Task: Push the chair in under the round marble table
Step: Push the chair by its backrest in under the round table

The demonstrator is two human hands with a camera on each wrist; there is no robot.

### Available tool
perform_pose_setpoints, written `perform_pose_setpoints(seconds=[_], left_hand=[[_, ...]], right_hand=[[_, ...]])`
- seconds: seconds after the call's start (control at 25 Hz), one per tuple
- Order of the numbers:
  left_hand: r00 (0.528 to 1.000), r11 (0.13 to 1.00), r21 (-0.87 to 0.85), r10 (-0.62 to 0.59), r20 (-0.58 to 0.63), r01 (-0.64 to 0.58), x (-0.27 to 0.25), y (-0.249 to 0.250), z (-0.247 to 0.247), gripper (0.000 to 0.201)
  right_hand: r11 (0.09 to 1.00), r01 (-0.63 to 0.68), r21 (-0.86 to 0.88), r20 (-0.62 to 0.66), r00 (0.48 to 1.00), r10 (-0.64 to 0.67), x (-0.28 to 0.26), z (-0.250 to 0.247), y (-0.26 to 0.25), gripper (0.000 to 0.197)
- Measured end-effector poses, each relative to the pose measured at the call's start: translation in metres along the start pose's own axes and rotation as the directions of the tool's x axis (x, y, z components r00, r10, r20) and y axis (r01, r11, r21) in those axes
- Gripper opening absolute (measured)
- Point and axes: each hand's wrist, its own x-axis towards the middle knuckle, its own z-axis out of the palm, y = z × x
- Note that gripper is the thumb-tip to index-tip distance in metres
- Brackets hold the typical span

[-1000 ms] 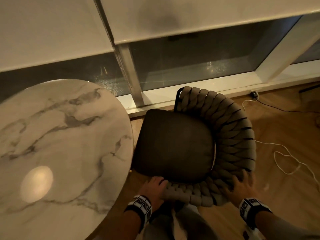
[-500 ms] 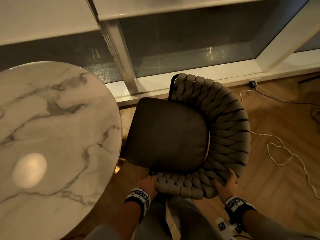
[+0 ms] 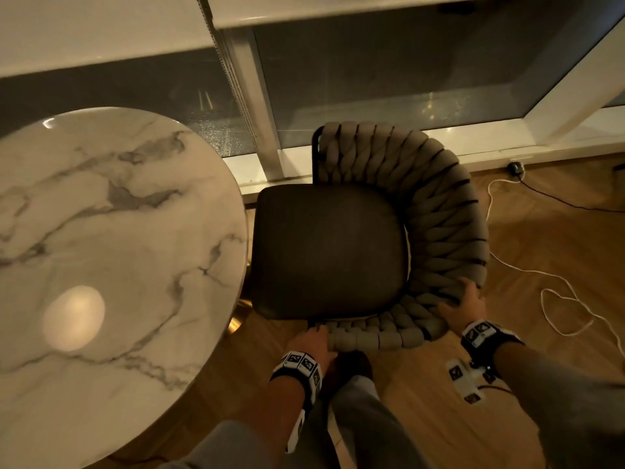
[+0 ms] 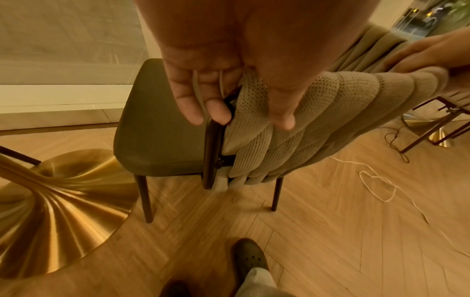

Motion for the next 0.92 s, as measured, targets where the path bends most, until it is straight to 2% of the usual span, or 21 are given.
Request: perform_pose_setpoints(seconds=[0.2,0.32,0.44,0.6,0.8,0.92], left_hand=[[0.998,0.999,-0.013,-0.032,-0.045,0.032,0.010,0.003,-0.003,0.048],[0.995,0.998,-0.032,-0.048,-0.083,0.045,0.006,-0.014,-0.003,0.045],[0.991,0.998,0.007,-0.068,-0.111,0.070,-0.002,-0.032,-0.009,0.050],[0.987,0.988,-0.065,-0.144,-0.074,0.139,-0.015,-0.067,-0.009,0.058],[0.972,0.960,-0.164,-0.234,-0.022,0.228,-0.038,-0.112,0.004,0.067],[0.965,0.957,-0.143,-0.261,-0.035,0.254,-0.055,-0.131,0.008,0.064]], right_hand=[[0.991,0.108,-0.075,0.062,0.993,-0.103,0.029,-0.008,-0.026,0.077],[0.981,0.169,-0.093,0.103,0.982,-0.159,0.025,0.001,-0.039,0.071],[0.973,0.213,-0.089,0.163,0.967,-0.197,0.017,0.013,-0.056,0.071],[0.948,0.287,-0.135,0.268,0.932,-0.244,-0.007,0.035,-0.079,0.072],[0.946,0.297,-0.131,0.338,0.910,-0.239,-0.047,0.070,-0.095,0.069],[0.971,0.211,-0.111,0.350,0.923,-0.161,-0.072,0.089,-0.097,0.069]])
